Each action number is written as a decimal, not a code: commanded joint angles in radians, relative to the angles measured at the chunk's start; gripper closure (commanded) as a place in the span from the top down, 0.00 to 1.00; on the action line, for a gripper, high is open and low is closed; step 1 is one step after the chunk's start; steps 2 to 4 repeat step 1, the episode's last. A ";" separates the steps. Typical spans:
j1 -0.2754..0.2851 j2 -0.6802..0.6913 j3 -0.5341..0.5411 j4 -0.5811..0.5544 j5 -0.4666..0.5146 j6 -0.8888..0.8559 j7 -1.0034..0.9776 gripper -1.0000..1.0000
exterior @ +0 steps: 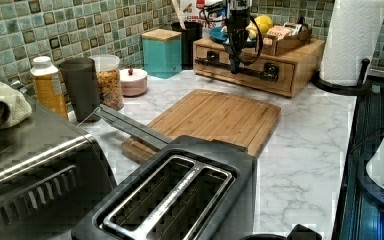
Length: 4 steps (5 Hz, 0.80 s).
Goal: Close the drawer.
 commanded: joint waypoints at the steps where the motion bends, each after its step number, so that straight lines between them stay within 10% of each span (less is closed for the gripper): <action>1: -0.095 -0.076 -0.127 0.101 -0.040 0.039 0.063 0.00; 4: -0.095 -0.076 -0.127 0.101 -0.040 0.039 0.063 0.00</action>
